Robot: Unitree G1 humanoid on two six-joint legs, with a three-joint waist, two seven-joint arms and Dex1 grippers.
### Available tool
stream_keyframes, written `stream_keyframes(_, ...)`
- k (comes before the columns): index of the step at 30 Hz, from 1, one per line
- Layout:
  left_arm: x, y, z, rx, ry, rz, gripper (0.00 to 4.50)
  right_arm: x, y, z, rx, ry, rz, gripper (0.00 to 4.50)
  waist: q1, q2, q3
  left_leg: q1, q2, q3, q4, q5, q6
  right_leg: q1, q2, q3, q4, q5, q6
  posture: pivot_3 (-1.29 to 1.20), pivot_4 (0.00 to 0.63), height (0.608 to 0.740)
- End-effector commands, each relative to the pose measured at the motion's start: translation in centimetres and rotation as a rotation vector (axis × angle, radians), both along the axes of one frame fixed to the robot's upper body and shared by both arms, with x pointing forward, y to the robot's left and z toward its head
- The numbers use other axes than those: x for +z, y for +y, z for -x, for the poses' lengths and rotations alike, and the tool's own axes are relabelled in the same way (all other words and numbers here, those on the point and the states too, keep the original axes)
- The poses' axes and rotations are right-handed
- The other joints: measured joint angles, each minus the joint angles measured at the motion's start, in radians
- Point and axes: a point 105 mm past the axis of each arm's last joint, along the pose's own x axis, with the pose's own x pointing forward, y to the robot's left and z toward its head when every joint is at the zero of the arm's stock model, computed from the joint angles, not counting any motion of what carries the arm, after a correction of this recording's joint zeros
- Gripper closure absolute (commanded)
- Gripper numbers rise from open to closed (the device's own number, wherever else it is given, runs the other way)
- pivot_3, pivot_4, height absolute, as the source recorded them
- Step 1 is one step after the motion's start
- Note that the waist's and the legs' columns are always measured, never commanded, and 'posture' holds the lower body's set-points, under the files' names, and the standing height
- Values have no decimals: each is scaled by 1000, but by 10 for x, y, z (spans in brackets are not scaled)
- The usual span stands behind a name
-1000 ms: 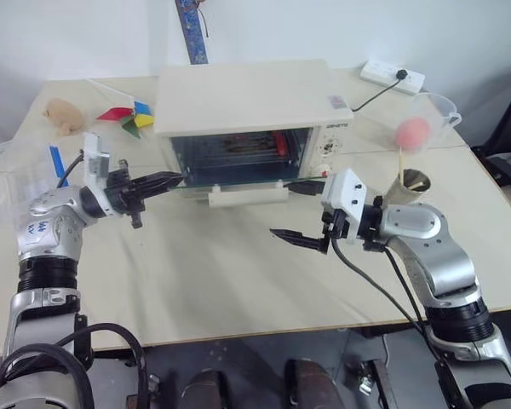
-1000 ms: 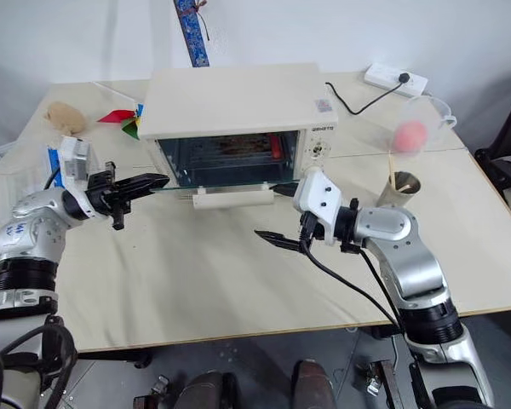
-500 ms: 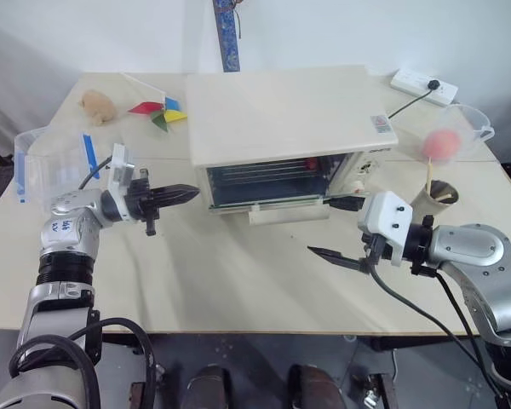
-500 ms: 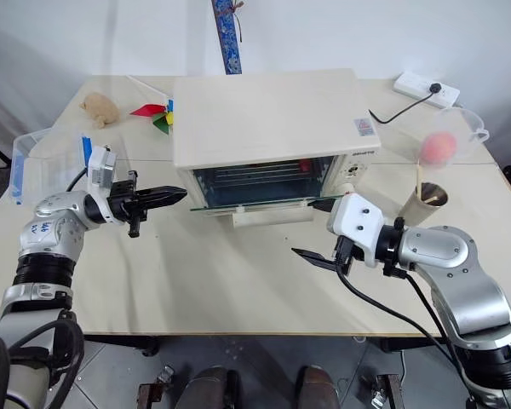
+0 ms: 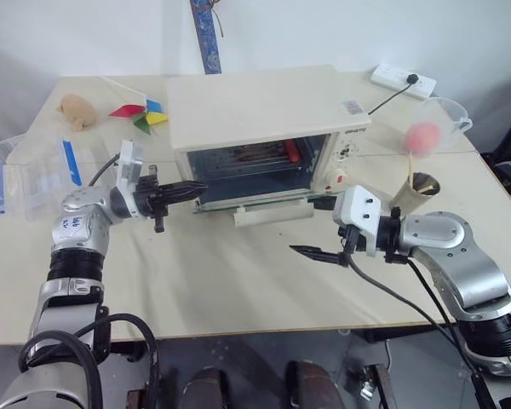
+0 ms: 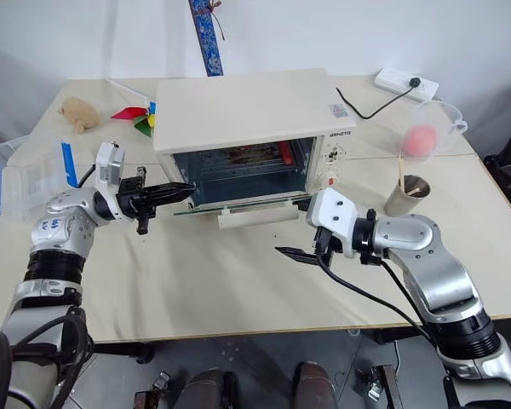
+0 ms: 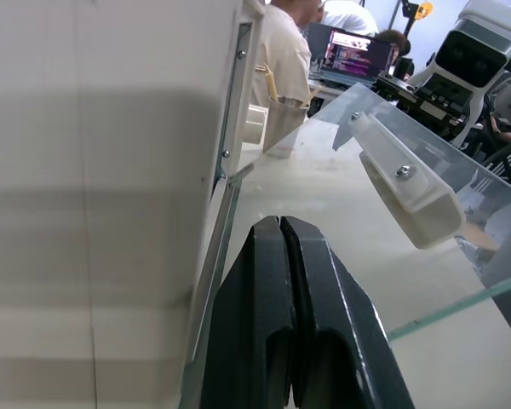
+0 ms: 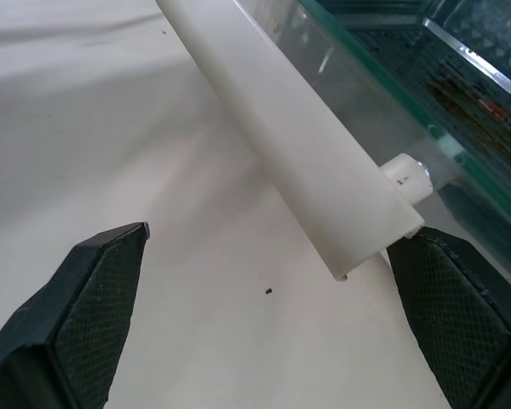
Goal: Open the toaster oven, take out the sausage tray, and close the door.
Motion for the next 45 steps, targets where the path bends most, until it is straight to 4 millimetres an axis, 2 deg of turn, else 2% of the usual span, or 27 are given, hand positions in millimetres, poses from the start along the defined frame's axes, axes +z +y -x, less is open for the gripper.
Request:
stream_keyframes(1, 17, -2, -3, 1, -59, 11, 4475, 10, 5, 5, 48, -39, 3, 0, 0, -1, 1, 0, 0, 0, 0, 0, 0, 0, 0, 0, 0, 0, 0, 0, 150, 740)
stream_keyframes(13, 22, -13, -5, -48, -66, 26, 4475, 1, -24, -6, -91, 6, 49, 0, 4, -2, 1, -1, 0, 0, 2, 0, 0, 0, 0, 0, 0, 0, 0, 0, 150, 740)
stream_keyframes(20, 16, -20, -2, -93, -53, 6, 4475, 0, -44, 4, -117, 50, 87, 0, 21, -2, 1, -2, 0, 0, 2, 0, 0, 0, 0, 0, -1, 0, 0, 0, 150, 740)
stream_keyframes(26, -4, -28, 11, -176, -5, -58, 4475, 0, -86, 24, -213, 120, 194, 0, 34, -2, 2, -3, 0, 0, 4, -1, 1, 0, 0, 0, -1, 0, 0, 0, 150, 740)
stream_keyframes(29, -13, -30, 16, -194, 12, -95, 4475, 4, -114, 24, -329, 90, 276, 0, 39, -2, 2, -3, 0, 0, 4, -1, 1, 0, 0, 0, -2, 0, 0, 0, 150, 740)
stream_keyframes(31, -21, -31, 19, -208, 15, -144, 4475, 13, -122, 19, -387, 37, 279, 0, 39, -2, 2, -3, 0, 0, 5, -1, 1, 0, 0, 0, -2, 0, 0, 0, 150, 740)
stream_keyframes(35, -34, -32, 24, -233, 18, -228, 4475, 30, -116, 13, -400, -49, 242, 0, 39, -2, 2, -3, 0, 0, 5, -1, 1, 0, 0, 0, -1, 0, 0, 0, 150, 740)
stream_keyframes(37, -41, -32, 26, -243, 12, -272, 4475, 35, -107, 9, -386, -87, 228, 0, 39, -2, 2, -3, 0, 0, 5, -1, 1, 0, 0, 0, -2, 0, 0, 0, 150, 740)
stream_keyframes(41, -48, -35, 29, -265, 4, -312, 4475, 43, -81, -2, -353, -167, 187, 0, 36, -2, 2, -3, 0, 0, 6, -1, 1, 0, 0, 0, -1, 0, 0, 0, 150, 740)
stream_keyframes(45, -64, -33, 34, -293, -2, -418, 4475, 41, -41, -14, -288, -231, 148, 0, 35, -2, 2, -6, 0, 0, 6, -1, 1, -2, 0, 0, -1, 0, 0, 0, 150, 740)
